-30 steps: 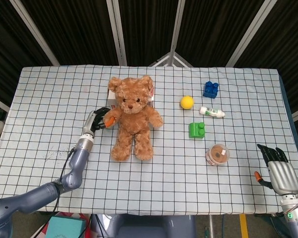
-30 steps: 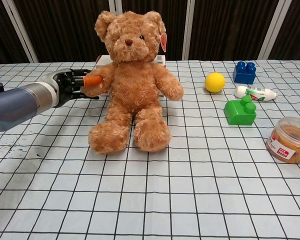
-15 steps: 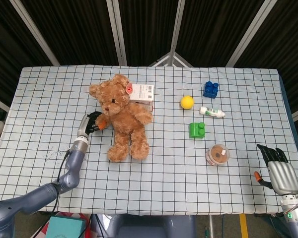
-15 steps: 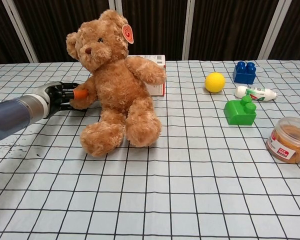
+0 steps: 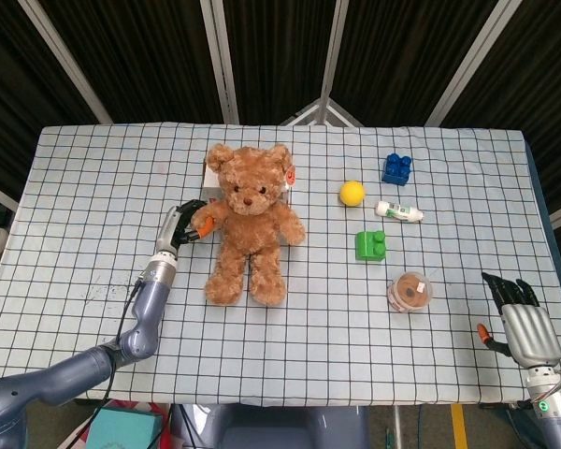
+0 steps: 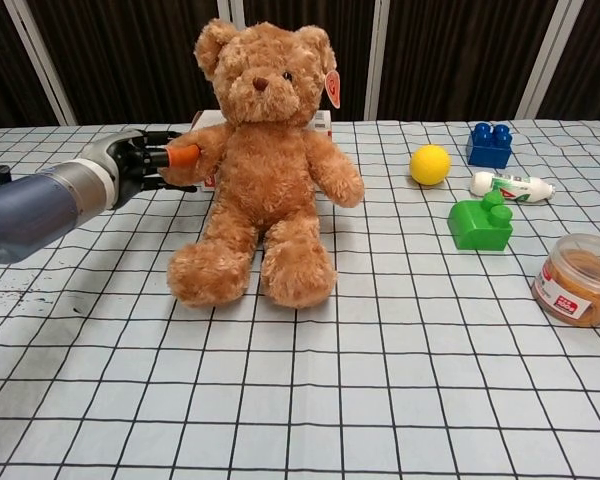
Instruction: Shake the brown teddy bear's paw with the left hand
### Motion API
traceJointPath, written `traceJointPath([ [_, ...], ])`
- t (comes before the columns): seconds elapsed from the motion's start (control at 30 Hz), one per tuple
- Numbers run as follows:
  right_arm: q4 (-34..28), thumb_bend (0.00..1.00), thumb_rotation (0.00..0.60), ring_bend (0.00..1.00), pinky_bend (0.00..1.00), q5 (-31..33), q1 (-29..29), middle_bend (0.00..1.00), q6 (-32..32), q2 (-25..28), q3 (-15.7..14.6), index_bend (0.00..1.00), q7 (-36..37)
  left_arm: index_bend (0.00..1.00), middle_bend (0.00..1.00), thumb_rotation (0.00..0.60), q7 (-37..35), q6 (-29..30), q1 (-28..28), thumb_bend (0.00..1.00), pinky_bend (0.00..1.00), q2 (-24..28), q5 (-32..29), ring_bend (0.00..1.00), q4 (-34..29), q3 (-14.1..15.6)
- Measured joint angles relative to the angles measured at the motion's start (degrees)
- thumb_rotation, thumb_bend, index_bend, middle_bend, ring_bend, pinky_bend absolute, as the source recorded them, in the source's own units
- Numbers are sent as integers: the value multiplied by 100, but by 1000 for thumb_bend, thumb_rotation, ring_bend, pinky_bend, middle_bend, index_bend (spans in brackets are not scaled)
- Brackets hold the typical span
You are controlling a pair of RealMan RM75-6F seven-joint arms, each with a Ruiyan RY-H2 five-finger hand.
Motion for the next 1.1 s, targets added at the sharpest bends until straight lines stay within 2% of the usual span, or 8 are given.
traceJointPath([
  [0.43, 3, 367, 600, 128, 72, -9, -4, 137, 11, 13, -1, 48, 39, 461, 515, 600, 85, -119, -11, 640, 341, -163, -167, 201, 358, -14],
  [0.7, 8, 367, 600, 128, 72, 11, 7, 137, -11, 2, 2, 49, 17, 461, 516, 600, 97, 24, -13, 640, 341, -52, -89, 201, 68, -146],
  [0.83, 19, 367, 600, 128, 72, 8, 20, 136, -42, -13, -8, 49, 7, 461, 516, 600, 171, 36, 21, 640, 341, 3, -90, 201, -31, -121],
  [1.1, 22, 366, 600, 128, 72, 26, 25, 136, -46, -26, -3, 48, -21, 461, 515, 600, 267, -247, 4, 638, 341, -66, -385, 201, 313, -73],
])
